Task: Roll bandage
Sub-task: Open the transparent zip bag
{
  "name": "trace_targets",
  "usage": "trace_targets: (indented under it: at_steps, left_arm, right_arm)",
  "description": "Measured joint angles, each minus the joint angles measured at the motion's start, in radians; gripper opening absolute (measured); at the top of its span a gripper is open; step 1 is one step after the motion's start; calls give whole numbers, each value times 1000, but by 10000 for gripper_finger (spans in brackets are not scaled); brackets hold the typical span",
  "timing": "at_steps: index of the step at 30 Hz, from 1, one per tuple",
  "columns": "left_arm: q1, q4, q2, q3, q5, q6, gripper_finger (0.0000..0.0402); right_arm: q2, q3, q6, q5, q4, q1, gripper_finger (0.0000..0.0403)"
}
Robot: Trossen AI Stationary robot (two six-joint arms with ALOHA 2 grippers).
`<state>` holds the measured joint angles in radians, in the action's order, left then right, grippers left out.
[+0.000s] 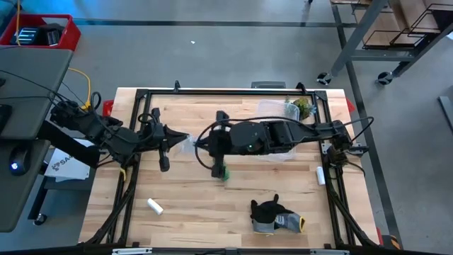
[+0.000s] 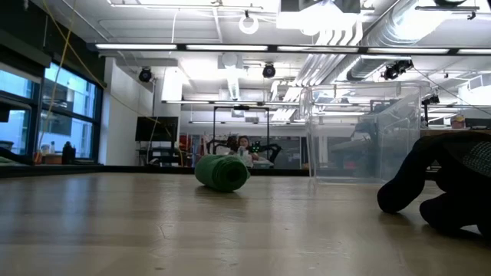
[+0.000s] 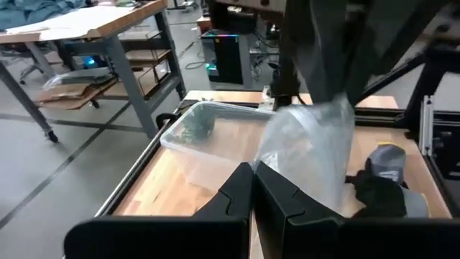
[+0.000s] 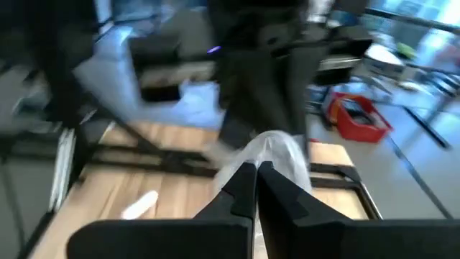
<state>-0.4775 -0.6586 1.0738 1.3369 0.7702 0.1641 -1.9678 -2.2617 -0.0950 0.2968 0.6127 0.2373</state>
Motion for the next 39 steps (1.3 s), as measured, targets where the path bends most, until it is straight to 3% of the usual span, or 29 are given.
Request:
trace_targets:
  at_steps: [3, 7, 13, 18, 23, 28, 32, 39]
  left_arm:
    - [-4, 18, -7, -1, 4, 12, 0]
    - [22, 56, 25, -1, -61, -16, 0]
    - [72, 146, 44, 0, 14, 6, 0]
    - [78, 90, -22, 0, -36, 29, 0]
    - [52, -55, -58, 0, 10, 99, 0]
    - [9, -137, -33, 0, 76, -106, 0]
    - [-25, -139, 23, -2, 196, -335, 0]
    - [-101, -132, 48, -1, 370, -531, 0]
  right_arm:
    - [-5, 1, -102, -106, 9, 9, 0]
    - [-24, 1, -81, -215, -13, 8, 0]
    - [-79, 2, -89, -286, 60, 29, 1]
    - [-89, 2, -67, -216, 121, 35, 0]
    - [-66, -55, -67, -83, 115, 39, 0]
    - [-51, -95, -42, 98, 68, 50, 1]
    - [-45, -94, 127, 113, 101, 35, 23]
    - [-34, -80, 741, 137, 195, -12, 124]
